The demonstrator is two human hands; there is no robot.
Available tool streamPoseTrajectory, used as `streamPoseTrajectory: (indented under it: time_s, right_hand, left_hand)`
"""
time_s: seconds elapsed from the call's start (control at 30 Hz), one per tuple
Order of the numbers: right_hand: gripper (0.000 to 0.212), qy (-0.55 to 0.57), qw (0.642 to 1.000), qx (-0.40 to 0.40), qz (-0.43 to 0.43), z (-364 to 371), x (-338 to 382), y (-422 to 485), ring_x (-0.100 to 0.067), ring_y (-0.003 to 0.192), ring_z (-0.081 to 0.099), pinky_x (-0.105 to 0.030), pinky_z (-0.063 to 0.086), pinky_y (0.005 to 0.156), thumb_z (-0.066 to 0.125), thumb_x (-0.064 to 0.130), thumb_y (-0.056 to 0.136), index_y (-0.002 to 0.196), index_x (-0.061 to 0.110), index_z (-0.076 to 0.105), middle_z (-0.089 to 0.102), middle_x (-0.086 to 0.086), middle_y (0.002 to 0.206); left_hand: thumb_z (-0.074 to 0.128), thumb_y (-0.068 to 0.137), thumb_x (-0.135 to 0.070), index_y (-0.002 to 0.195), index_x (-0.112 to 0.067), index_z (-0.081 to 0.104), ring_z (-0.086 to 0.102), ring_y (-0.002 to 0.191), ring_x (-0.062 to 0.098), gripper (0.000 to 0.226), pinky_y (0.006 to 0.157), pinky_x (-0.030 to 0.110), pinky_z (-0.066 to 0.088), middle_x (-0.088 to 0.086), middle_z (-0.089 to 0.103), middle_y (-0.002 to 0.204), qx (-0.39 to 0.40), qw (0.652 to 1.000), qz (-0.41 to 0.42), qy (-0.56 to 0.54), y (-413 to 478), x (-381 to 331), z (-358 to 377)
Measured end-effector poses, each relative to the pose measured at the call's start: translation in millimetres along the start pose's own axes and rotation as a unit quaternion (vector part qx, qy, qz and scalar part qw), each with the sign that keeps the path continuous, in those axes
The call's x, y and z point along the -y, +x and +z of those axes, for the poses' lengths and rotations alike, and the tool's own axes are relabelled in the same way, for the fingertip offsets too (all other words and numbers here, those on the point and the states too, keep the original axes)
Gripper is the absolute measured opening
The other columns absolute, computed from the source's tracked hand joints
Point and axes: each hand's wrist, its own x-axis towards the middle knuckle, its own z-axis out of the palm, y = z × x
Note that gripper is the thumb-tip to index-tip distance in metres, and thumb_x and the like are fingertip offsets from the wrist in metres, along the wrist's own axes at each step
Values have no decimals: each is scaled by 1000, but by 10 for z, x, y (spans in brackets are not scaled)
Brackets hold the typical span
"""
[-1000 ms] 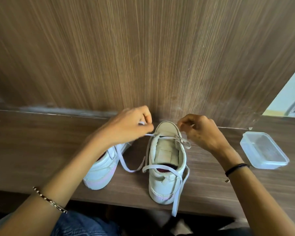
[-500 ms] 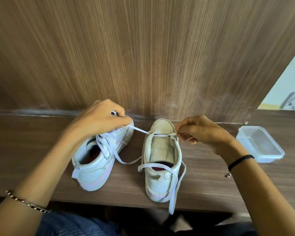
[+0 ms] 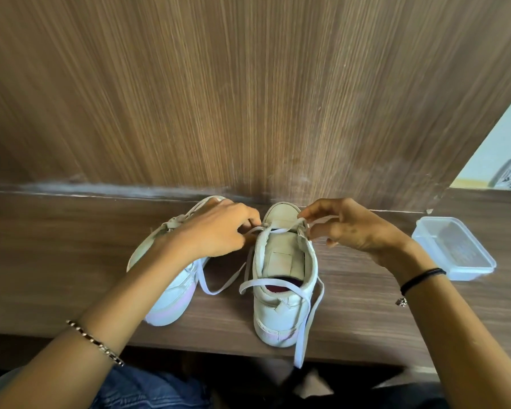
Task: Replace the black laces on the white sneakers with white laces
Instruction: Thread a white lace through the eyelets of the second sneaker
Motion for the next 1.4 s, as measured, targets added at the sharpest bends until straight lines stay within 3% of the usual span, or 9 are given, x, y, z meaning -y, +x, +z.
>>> streamPoseTrajectory:
  time_s: [0.17, 0.33, 0.43, 0.6, 0.83, 1.0, 1.13, 1.23, 1.4]
  right_hand:
    - [22, 3, 1000, 12, -8, -15, -6, -4, -12, 87, 69, -18, 54, 73, 80, 9, 85, 105, 18, 76, 76, 7, 95]
    - [24, -12, 1000, 20, -13, -33, -43, -14, -10, 90, 72, -18, 56, 77, 79, 5, 86, 105, 19, 76, 75, 9, 91]
    - [25, -15, 1000, 18, -21, -41, -52, -6, -8, 85, 72, -15, 56, 73, 77, 1, 87, 104, 19, 75, 74, 15, 81]
    - [23, -34, 999, 12, -33, -24, -61, 9, -14, 90, 73, -21, 60, 81, 78, 4, 88, 105, 19, 75, 74, 14, 81]
    - [10, -49, 997, 8, -60, -30, -51, 9, -13, 91, 71, -30, 59, 86, 80, 20, 89, 98, 24, 76, 74, 8, 91]
    - [19, -16, 996, 37, -83, 1, 9, -6, -15, 100, 69, -27, 56, 88, 69, 9, 95, 109, 21, 74, 74, 1, 107]
    - [14, -20, 995, 46, -87, 70, 54, 30, -15, 106, 69, -33, 54, 101, 71, 17, 96, 106, 24, 76, 76, 1, 107]
    - [13, -61, 993, 30, -92, 106, 111, 68, -14, 99, 70, -34, 55, 96, 73, 19, 93, 102, 28, 77, 76, 7, 102]
    - [18, -164, 981, -3, -103, 186, 229, 121, 10, 75, 61, -20, 43, 75, 76, 19, 82, 93, 34, 76, 74, 18, 91]
  left_hand:
    - [65, 98, -19, 96, -32, 71, 66, 83, 10, 14, 80, 42, 55, -17, 71, 80, -28, 998, 9, -49, 8, -31, 44]
    - [58, 100, -9, 84, -26, 71, 70, 72, 4, 27, 77, 31, 57, -10, 73, 72, 51, 995, -1, -90, -100, 14, -188]
    - [60, 102, -20, 88, -15, 75, 71, 68, 4, 22, 73, 23, 55, -7, 74, 71, 80, 991, -18, -102, -148, 53, -223]
    - [63, 100, -27, 110, -25, 72, 68, 80, 4, 14, 85, 34, 55, -10, 75, 84, 50, 994, -7, -99, -90, 51, -109]
    - [65, 93, -5, 105, -36, 68, 64, 76, 1, 34, 81, 40, 56, -19, 71, 75, -5, 996, 2, -93, -24, -9, -14]
    - [68, 96, -36, 103, -37, 72, 66, 80, 5, 9, 79, 36, 55, -16, 75, 80, -62, 994, 6, -89, -89, -50, -1]
    - [69, 94, -33, 103, -35, 77, 66, 89, 2, 12, 81, 36, 56, -15, 74, 93, -90, 990, 19, -105, -74, -60, 62]
    - [72, 93, -25, 102, -33, 77, 67, 89, 0, 13, 83, 38, 57, -17, 74, 91, -91, 985, 31, -141, -57, -25, 111]
    - [69, 93, -36, 102, -40, 76, 66, 89, 4, 12, 78, 37, 55, -20, 71, 88, -138, 987, 26, -82, -97, -11, 159]
